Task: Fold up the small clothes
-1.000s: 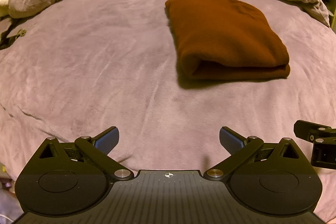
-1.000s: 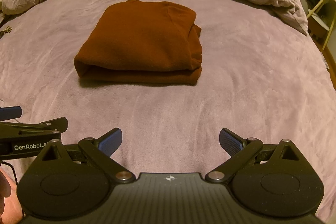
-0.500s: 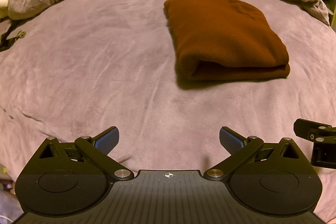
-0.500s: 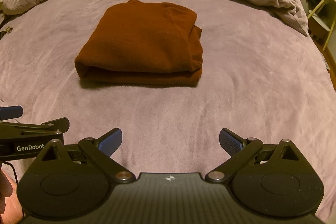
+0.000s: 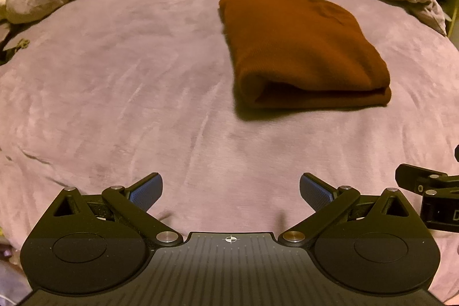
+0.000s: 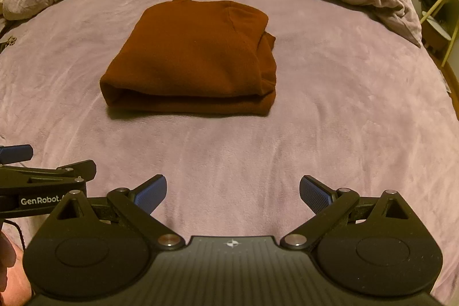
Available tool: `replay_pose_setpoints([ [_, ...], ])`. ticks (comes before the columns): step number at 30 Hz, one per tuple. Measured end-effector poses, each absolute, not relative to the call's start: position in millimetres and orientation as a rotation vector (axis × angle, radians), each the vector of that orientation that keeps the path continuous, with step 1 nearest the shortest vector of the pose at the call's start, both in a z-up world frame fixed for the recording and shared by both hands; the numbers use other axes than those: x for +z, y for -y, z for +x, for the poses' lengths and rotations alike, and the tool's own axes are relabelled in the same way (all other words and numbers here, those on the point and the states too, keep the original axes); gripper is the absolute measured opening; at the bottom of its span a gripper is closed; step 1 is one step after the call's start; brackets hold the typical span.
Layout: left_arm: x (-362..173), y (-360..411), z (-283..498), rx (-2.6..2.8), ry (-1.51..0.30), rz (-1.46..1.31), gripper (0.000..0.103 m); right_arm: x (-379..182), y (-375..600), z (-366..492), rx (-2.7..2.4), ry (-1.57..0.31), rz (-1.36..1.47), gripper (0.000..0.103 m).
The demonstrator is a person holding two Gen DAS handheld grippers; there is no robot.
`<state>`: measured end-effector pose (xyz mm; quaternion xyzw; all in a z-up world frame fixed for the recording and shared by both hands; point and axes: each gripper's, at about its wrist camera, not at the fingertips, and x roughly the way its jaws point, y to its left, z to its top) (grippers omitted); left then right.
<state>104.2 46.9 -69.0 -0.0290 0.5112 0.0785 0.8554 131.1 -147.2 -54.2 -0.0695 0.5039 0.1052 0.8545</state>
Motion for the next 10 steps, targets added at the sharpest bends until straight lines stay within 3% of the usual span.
replay_pose_setpoints([
  [10, -69.6, -42.1, 102.9, 0.172, -1.069, -0.026, 0.103, -54.6, 146.3, 130.1, 0.220, -1.059, -0.143, 0.099],
])
